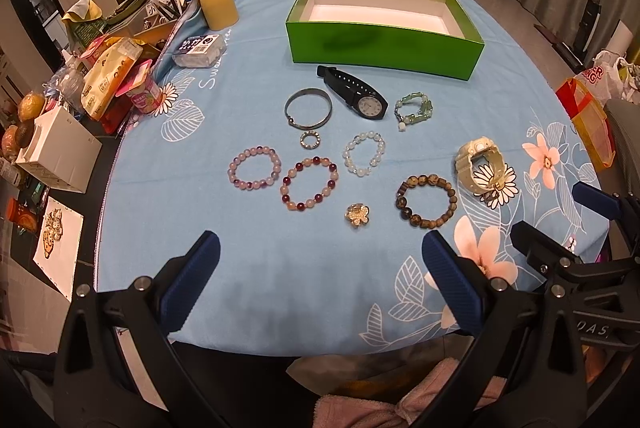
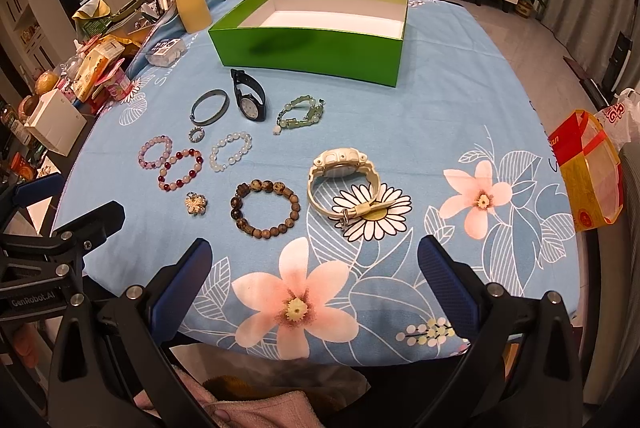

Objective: Organize jewelry

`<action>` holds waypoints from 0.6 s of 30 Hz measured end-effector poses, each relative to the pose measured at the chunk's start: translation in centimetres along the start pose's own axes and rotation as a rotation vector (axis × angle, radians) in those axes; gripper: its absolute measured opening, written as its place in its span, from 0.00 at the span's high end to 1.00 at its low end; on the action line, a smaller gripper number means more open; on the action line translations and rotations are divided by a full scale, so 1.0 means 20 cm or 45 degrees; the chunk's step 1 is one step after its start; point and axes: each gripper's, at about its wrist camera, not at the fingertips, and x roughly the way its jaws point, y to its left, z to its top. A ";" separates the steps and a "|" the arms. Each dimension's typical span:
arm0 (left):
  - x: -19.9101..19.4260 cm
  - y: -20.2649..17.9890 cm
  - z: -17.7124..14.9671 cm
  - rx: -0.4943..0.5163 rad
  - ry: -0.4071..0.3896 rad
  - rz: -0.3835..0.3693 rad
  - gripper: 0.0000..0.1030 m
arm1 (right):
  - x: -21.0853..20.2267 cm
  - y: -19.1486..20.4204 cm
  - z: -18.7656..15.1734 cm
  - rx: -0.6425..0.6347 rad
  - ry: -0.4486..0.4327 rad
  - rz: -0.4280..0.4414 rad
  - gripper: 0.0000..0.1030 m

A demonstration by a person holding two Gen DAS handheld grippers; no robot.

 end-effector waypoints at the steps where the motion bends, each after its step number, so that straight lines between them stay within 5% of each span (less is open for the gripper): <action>1: 0.00 0.00 0.00 0.000 0.001 -0.001 0.02 | 0.00 0.00 0.00 0.000 -0.001 0.000 0.01; 18: -0.02 -0.01 0.00 0.011 -0.007 0.001 0.02 | -0.02 0.00 0.00 0.003 -0.005 -0.004 0.01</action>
